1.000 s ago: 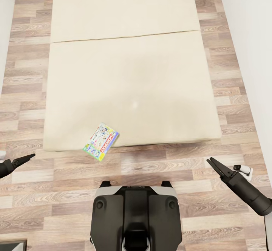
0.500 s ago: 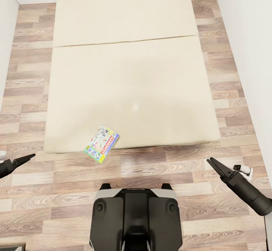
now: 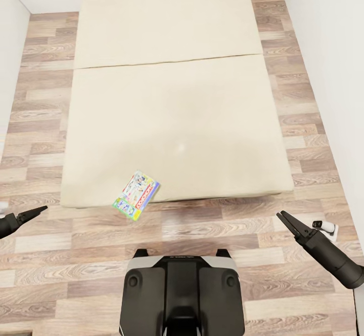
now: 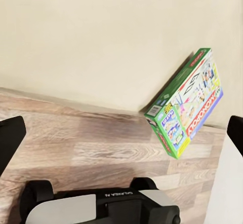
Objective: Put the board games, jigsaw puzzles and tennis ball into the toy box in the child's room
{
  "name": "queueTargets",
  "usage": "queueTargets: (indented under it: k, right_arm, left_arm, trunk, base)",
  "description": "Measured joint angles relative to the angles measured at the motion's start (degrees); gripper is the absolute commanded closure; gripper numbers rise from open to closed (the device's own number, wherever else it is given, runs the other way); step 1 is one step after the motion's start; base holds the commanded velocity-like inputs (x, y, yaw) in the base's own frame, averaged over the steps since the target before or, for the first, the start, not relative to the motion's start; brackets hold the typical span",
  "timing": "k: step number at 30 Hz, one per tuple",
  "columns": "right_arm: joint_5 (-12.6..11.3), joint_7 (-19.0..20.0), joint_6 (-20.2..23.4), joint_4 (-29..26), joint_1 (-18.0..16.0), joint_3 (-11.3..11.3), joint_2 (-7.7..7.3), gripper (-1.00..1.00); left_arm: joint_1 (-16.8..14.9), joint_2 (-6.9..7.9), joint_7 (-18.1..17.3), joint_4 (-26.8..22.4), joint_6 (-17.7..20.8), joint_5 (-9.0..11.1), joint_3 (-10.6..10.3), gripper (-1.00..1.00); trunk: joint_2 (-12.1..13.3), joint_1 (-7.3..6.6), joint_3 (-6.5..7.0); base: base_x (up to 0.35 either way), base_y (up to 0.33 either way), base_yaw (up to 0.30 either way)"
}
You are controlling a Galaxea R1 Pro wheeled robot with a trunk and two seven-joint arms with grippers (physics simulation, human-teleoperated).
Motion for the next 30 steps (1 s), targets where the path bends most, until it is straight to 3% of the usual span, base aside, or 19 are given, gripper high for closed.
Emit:
queueTargets:
  k: [9, 30]
  right_arm:
    - [0.0, -2.0, 0.0, 0.0, 0.0, 0.0, 0.01, -1.0]
    - [-0.1, -2.6, 0.0, 0.0, 0.0, 0.2, 0.03, -1.0]
  left_arm:
    - [0.0, -0.11, 0.2, 0.0, 0.0, 0.0, -0.1, -1.0]
    - [0.0, -0.51, 0.4, 0.0, 0.1, -0.3, -0.1, -1.0]
  trunk:
    - [0.0, 0.0, 0.85]
    - [0.0, 0.0, 2.83]
  base:
    - [0.0, 0.0, 0.0]
    - [0.0, 0.0, 0.0]
